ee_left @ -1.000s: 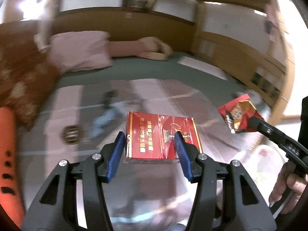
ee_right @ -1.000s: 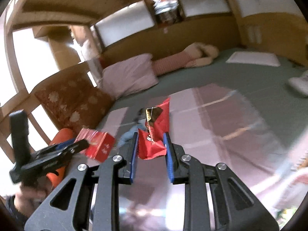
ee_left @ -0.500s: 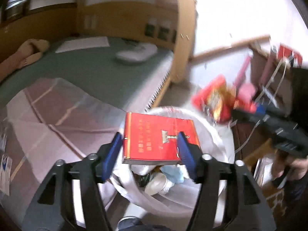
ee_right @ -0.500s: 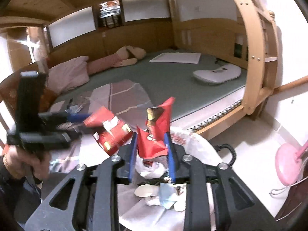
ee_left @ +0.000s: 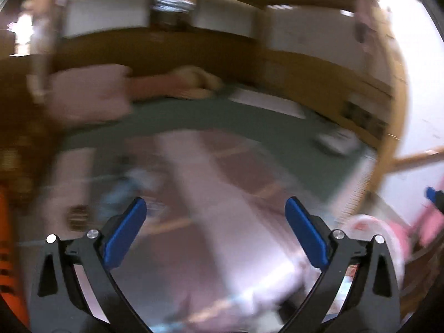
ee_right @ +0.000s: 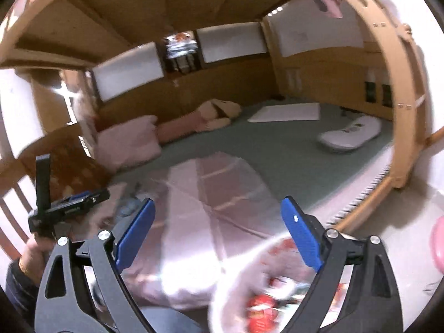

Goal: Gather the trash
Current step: 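Open both tools to drop the red box and red wrapper into the bag, then move both open tools back over the remaining trash on the bed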

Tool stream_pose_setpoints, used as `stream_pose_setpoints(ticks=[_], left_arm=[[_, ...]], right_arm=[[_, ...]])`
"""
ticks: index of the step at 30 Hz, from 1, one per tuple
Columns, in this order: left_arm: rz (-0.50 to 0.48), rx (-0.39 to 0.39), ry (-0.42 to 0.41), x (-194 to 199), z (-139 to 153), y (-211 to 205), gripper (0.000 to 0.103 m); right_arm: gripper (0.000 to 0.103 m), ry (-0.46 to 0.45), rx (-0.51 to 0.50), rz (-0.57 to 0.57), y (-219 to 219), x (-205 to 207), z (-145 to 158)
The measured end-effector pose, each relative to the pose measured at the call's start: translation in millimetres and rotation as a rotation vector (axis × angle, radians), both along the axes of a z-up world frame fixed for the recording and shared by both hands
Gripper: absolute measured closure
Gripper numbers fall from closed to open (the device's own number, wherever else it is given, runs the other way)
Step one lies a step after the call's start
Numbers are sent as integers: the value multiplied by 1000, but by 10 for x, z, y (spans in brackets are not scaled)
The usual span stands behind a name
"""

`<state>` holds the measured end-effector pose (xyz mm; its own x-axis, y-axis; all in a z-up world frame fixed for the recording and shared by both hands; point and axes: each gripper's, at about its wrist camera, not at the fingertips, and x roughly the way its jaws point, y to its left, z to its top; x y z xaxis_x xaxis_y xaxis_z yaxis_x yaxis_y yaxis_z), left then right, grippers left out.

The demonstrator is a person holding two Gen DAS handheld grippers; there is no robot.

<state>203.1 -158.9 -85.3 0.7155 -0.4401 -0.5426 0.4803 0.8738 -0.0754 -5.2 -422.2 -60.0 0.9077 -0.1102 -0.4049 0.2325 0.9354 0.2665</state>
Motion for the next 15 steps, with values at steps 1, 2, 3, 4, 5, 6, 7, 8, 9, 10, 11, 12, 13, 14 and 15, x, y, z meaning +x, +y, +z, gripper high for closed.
stream_pose_setpoints(ticks=[1,2,3,4,5,6,7,8,9,10,11,12,13,14,15], left_arm=[[65,6,-19,66,29,270,4],[95,6,-25,97,45,382,4],[141,1,-29,145,57,610,3],[171,-3,-27,190,73,736,3],[203,-12,-20,229,81,909,3],[223,-20,-17,255,78,1043,3],[253,-22,-16,288,66,1196,3],[284,-20,-14,318,56,1316,3],[306,-19,-11,337,39,1416,3],[331,-24,-4,369,17,1547,3],[344,-28,0,354,10,1647,3],[356,-30,7,363,-14,1691,3],[366,-32,18,377,-41,1725,3],[367,-35,26,365,-47,1753,3],[365,-39,34,368,-65,1781,3]], right_arm=[[11,-3,4,29,120,130,-3],[11,-6,8,55,222,252,-13],[11,-6,14,100,396,457,-36],[11,-1,17,123,492,574,-50],[11,-1,21,151,614,706,-58],[11,-3,21,179,760,871,-72],[11,0,15,197,888,1031,-73],[11,3,7,216,1029,1224,-93],[11,5,7,224,1115,1324,-99],[11,3,13,232,1210,1471,-129],[11,4,14,228,1292,1600,-176],[11,5,9,215,1343,1658,-224],[11,5,3,188,1419,1732,-328],[11,-2,4,165,1452,1757,-446],[11,10,-2,142,1478,1773,-581]])
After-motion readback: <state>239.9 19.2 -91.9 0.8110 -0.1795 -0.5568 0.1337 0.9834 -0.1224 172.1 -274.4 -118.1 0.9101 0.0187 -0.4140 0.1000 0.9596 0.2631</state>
